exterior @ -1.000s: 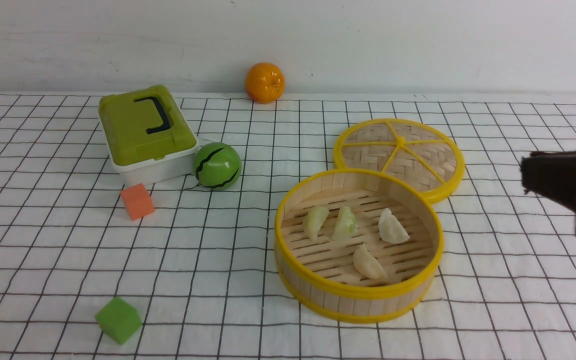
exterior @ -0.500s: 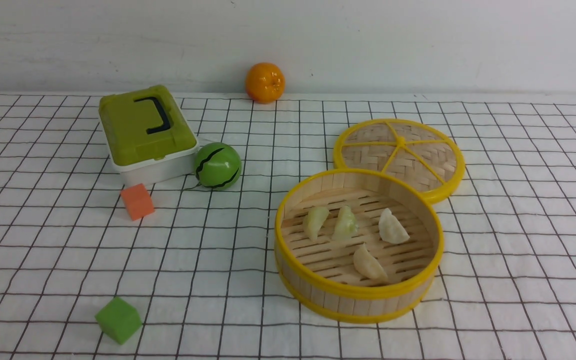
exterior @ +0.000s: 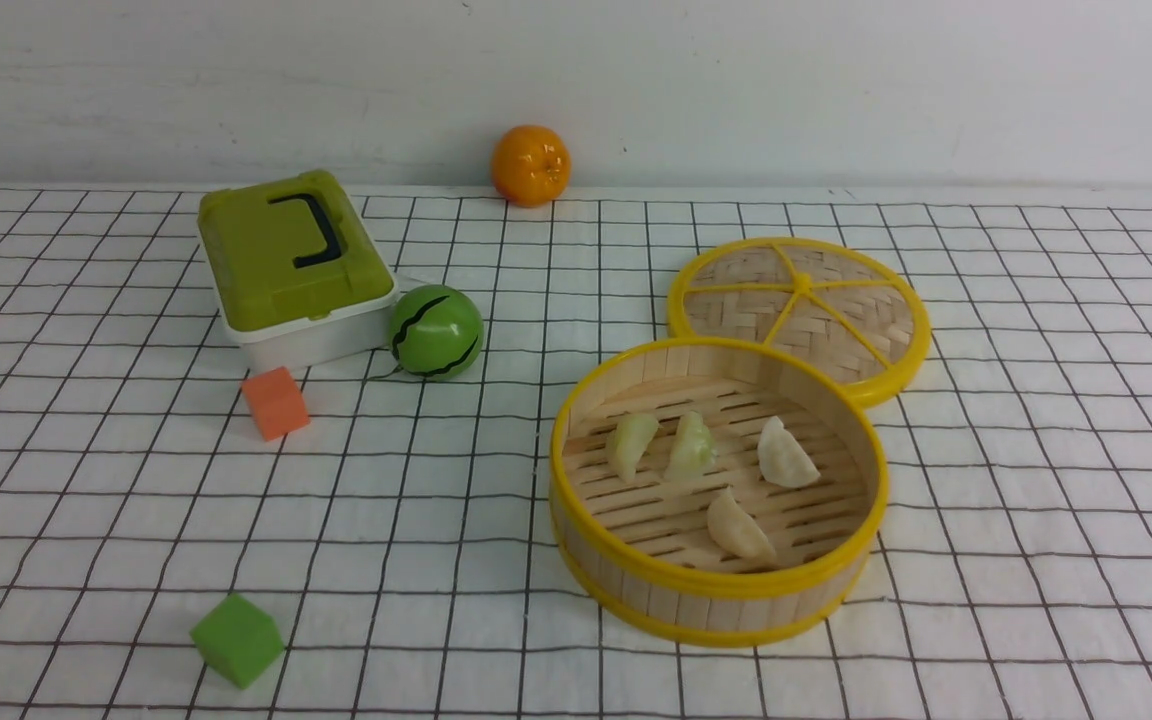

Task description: Put the dumplings into the steamer on the table with the white tablecloth.

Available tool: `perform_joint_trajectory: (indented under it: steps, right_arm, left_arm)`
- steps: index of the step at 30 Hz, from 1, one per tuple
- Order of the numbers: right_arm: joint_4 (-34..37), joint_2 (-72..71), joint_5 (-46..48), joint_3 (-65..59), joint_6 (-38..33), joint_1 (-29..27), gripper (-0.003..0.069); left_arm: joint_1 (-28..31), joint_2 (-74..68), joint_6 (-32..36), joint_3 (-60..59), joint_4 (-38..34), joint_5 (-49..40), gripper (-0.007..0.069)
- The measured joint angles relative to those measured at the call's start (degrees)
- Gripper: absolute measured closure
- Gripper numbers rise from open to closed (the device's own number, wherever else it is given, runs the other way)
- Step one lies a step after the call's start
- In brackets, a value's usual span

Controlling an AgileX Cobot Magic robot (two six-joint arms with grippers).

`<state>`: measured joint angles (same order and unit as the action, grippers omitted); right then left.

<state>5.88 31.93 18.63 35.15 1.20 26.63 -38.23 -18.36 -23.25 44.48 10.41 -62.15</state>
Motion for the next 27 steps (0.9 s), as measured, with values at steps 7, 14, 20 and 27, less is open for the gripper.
perform_joint_trajectory:
  steps: [7,14,20,27]
  right_arm:
    - [-1.41,-13.86,-14.37,-19.75,0.0,-11.46,0.0676]
    - [-3.37,-26.8,-13.57,-32.13,0.0,-26.22,0.0676]
    - [-4.61,-32.39,-8.31,-36.58,0.0,-30.51,0.0676]
    - [-4.68,-32.49,1.09,-36.69,0.0,-31.07,0.0676]
  left_arm:
    - [0.0,0.0,0.0,0.0,0.0,0.0,0.0344]
    - [0.0,0.0,0.0,0.0,0.0,-0.18,0.0344]
    - [0.0,0.0,0.0,0.0,0.0,-0.25,0.0344]
    - [0.0,0.0,0.0,0.0,0.0,-0.41,0.0344]
